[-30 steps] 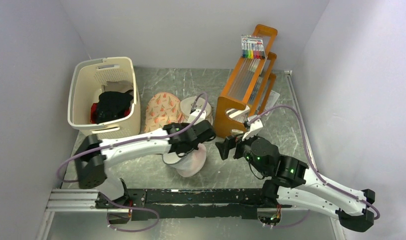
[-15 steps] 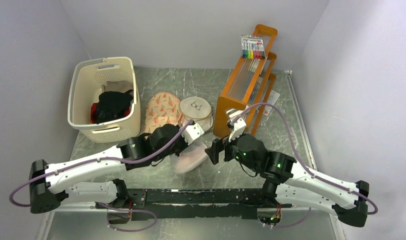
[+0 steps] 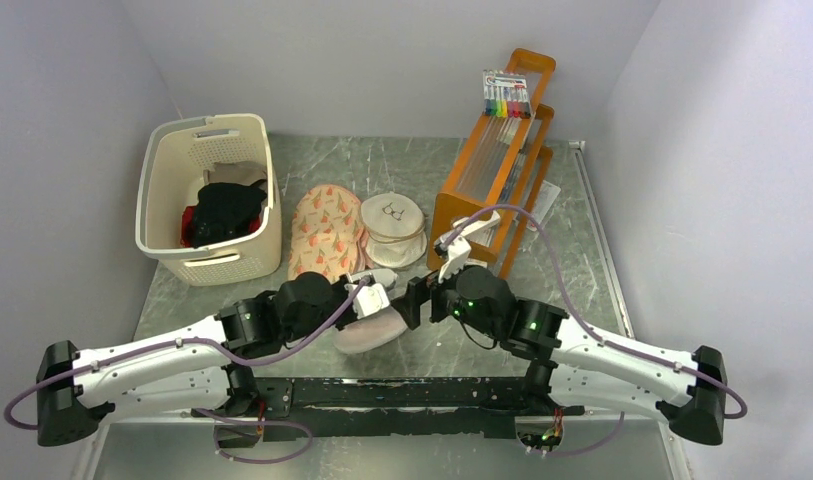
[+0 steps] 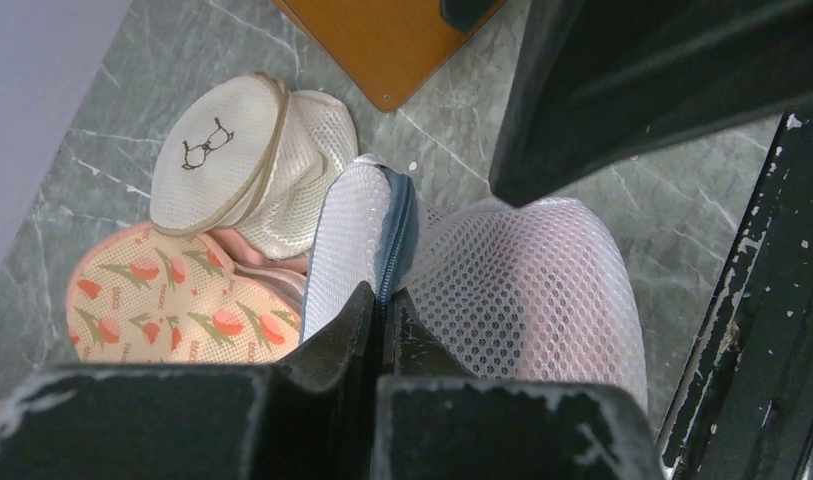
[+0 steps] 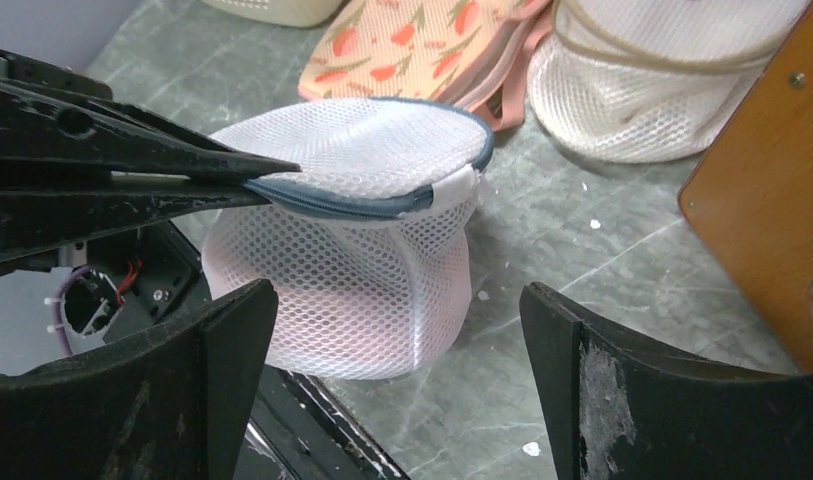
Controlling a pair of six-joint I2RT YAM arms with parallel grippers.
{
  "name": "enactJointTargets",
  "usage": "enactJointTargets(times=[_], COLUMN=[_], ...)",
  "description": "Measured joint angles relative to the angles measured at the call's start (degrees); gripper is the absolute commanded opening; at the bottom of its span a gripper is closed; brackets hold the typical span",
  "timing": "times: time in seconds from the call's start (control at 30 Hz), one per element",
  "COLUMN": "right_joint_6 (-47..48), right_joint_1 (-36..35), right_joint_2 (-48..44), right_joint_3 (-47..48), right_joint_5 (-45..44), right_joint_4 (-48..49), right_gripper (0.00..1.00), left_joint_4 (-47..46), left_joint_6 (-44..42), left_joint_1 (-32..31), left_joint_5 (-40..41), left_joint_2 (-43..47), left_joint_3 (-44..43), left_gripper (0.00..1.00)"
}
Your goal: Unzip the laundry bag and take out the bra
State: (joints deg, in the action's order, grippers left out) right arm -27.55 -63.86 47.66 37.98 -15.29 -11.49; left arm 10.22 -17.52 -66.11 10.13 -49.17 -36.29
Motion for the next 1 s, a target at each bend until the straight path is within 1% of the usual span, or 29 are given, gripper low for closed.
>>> enactJointTargets(times=[0.13, 0.2, 0.3, 0.37, 0.43, 0.5, 0.57, 0.6, 0.63, 0.7, 0.8, 0.9, 0.93, 0.97, 1.0], right_joint_6=[-0.8, -1.1, -1.9, -2.3, -2.4, -2.4, -2.4, -2.5, -2.6, -3.1, -3.9, -4.7, -4.7, -4.7, -4.6], right_joint_1=[0.1, 0.2, 0.4, 0.6, 0.8, 1.0, 1.1, 1.1, 1.1, 1.2, 1.2, 1.2, 1.2, 1.2, 1.2], right_joint_2=[1.5, 1.0, -0.2, -1.3, -2.4, -3.6, -4.7, -5.1, -5.5, -6.1, -7.3, -8.6, -8.9, -9.1, -9.2], right_joint_3=[-1.9, -3.0, -4.6, -5.5, -5.8, -5.8, -5.8, -5.8, -5.8, -6.1, -7.4, -8.6, -8.7, -8.8, -8.8], right_joint_5=[0.6, 0.6, 0.3, -0.2, -0.9, -1.9, -2.8, -3.2, -3.4, -3.6, -3.3, -3.2, -3.2, -3.2, -3.2], right_joint_4=[1.8, 3.0, 4.0, 4.1, 3.9, 3.7, 3.2, 3.0, 2.9, 2.8, 2.3, 1.6, 1.4, 1.2, 1.2], right_gripper=[0.93, 0.93, 0.93, 0.93, 0.93, 0.92, 0.91, 0.90, 0.89, 0.83, 0.75, 0.73, 0.72, 0.72, 0.71], left_joint_4=[-0.1, -1.7, -9.2, -14.3, -17.4, -18.5, -19.4, -19.4, -19.3, -18.0, -11.9, -5.2, -2.8, -0.9, 0.6], left_joint_6=[1.2, 1.9, 2.4, 1.4, -0.4, -3.0, -5.9, -7.3, -8.2, -9.8, -9.5, -6.5, -4.9, -3.2, -1.9], left_joint_1=[-0.2, -0.4, -0.5, -0.5, -0.7, -0.7, -0.7, -0.7, -0.7, -0.7, -0.8, -0.8, -0.8, -0.9, -0.9], left_joint_5=[0.1, 0.1, -0.4, -2.1, -3.8, -5.0, -5.4, -5.4, -5.4, -5.5, -6.1, -6.8, -6.8, -6.8, -6.8], left_joint_2=[-0.7, 1.0, 4.8, 5.2, 2.4, -2.6, -6.2, -7.1, -7.4, -6.8, -4.6, 0.2, 2.3, 3.8, 4.7], left_joint_3=[-0.1, 0.7, 4.0, 5.6, 4.7, 1.9, 1.0, 1.2, 1.8, 3.6, 4.3, 4.3, 4.2, 3.8, 3.3], left_gripper=[0.07, 0.07, 0.07, 0.07, 0.07, 0.07, 0.07, 0.09, 0.13, 0.26, 0.44, 0.54, 0.66, 0.83, 0.92])
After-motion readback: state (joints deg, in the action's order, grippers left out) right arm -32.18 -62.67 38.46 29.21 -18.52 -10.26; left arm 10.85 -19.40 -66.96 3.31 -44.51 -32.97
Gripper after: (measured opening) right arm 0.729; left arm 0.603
